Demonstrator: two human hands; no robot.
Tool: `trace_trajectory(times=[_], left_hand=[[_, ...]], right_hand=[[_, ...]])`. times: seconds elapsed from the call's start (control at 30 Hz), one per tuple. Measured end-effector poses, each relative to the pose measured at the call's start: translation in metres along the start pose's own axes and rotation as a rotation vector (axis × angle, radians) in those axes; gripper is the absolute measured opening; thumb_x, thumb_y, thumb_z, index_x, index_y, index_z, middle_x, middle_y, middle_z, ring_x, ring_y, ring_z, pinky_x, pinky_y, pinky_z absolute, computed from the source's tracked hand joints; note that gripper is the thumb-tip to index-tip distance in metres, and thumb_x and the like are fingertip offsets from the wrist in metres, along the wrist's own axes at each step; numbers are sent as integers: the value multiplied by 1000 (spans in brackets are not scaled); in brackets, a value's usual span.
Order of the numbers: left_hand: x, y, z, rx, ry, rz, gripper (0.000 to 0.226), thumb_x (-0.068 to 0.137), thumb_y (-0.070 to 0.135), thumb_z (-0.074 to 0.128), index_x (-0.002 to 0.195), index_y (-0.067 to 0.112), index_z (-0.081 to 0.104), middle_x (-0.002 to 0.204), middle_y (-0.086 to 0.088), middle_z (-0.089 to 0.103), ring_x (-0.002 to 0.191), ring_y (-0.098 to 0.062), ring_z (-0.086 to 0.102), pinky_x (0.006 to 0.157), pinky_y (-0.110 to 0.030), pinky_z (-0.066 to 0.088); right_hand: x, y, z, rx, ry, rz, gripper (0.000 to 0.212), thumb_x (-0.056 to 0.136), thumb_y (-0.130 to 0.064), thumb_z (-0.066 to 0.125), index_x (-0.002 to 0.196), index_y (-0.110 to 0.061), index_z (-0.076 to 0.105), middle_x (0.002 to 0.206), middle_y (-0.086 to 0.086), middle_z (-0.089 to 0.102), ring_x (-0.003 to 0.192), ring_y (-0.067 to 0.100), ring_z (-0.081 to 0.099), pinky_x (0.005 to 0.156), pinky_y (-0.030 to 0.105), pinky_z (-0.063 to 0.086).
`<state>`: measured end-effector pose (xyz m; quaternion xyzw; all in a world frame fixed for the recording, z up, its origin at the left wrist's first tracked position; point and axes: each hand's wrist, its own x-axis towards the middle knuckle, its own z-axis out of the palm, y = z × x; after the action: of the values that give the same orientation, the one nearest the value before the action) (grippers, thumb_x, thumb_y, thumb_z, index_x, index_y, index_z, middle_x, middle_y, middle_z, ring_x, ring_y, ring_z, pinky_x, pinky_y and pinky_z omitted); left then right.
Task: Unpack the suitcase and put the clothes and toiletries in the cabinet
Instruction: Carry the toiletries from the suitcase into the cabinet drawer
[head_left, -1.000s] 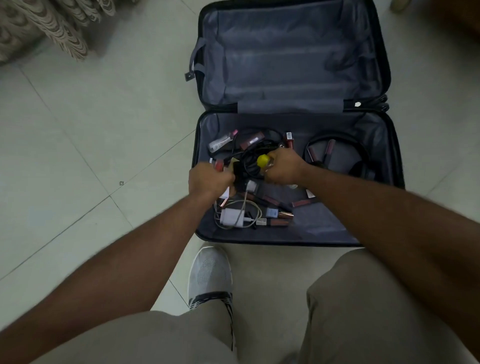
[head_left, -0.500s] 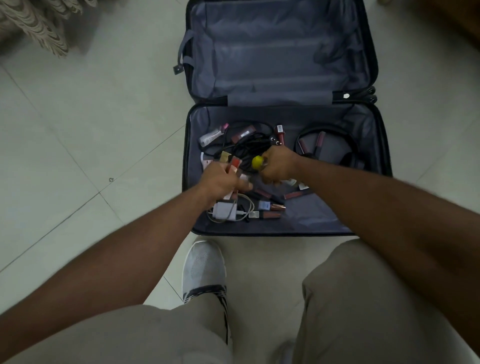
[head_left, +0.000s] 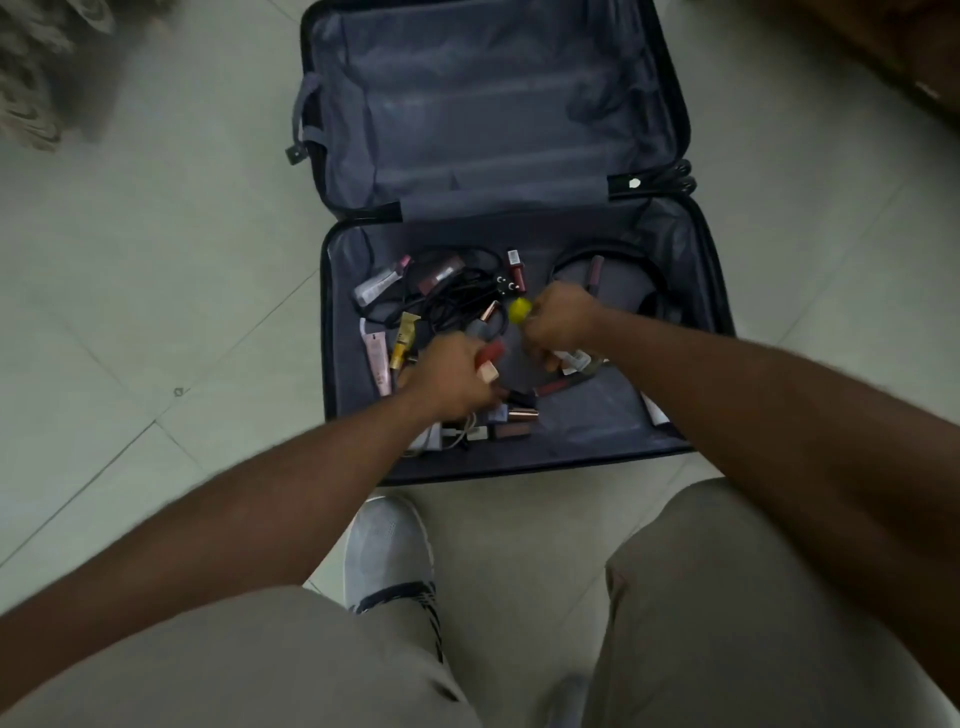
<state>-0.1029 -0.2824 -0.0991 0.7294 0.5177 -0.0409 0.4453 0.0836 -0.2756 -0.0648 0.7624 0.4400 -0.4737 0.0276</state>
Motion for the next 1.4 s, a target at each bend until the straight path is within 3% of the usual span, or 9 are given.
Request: trace_trajectory(times=[0.1,0.33,0.43,0.67,0.73,0.87,1.03,1.2,1.4], left_hand=[[-5,0,32,369,-94,160,32,70,41,82,90,18,70,85,-3,70,78,-26,69,62,-33,55],[-11,3,46,723,-103,266,25,84,22,72,107,14,70,108,-13,71,97,-34,69,76,-38,54],[-10,-1,45,811,-107,263,30,90,20,66,119,12,65,116,-13,69,105,-34,68,82,-38,52],[-8,-11,12,140,-56,84,23,67,22,90,72,21,68,66,1,65,62,-16,62,56,-26,42],[-24,2,-8,-216,-26,-102,32,58,13,96,75,21,71,66,4,67,57,-11,62,55,-25,49],[-71,59,-67,-669,-31,-242,38,67,-7,89,96,-11,66,68,-2,68,57,-17,65,52,-28,54],[-148,143,-155,-764,-109,-228,32,71,0,89,97,0,69,72,-2,70,72,-26,70,80,-50,54],[-270,258,-241,-781,-133,-224,38,71,5,91,104,1,73,95,-17,74,91,-37,73,96,-59,56],[-441,408,-319,-750,-238,-125,24,73,4,89,89,7,71,84,-16,70,81,-32,69,82,-47,59]], right_hand=[[-2,6,-2,77,15,25,11,77,1,65,83,7,72,67,19,75,63,31,76,60,44,65],[-2,16,-4,136,20,-1,10,72,4,72,82,3,70,61,14,73,53,26,74,51,35,60],[0,19,-6,191,21,7,16,73,3,72,88,6,71,66,18,74,57,31,75,57,43,63],[-8,18,-13,309,25,36,16,73,1,71,88,5,72,69,19,75,63,33,77,63,48,65],[-24,13,-20,396,61,69,17,72,0,71,88,5,73,72,19,76,66,35,77,65,47,65],[-86,-6,-32,668,196,160,9,60,-9,75,65,-2,71,68,15,74,69,40,75,64,52,65],[-217,-54,-65,1267,174,123,17,78,10,71,94,12,67,68,22,64,54,29,61,53,34,53],[-393,-93,-131,1474,101,42,15,91,-1,66,105,5,68,80,23,66,57,28,63,57,33,54],[-618,-115,-214,1498,186,-13,29,83,-9,73,107,6,70,84,22,69,69,34,67,65,42,58]])
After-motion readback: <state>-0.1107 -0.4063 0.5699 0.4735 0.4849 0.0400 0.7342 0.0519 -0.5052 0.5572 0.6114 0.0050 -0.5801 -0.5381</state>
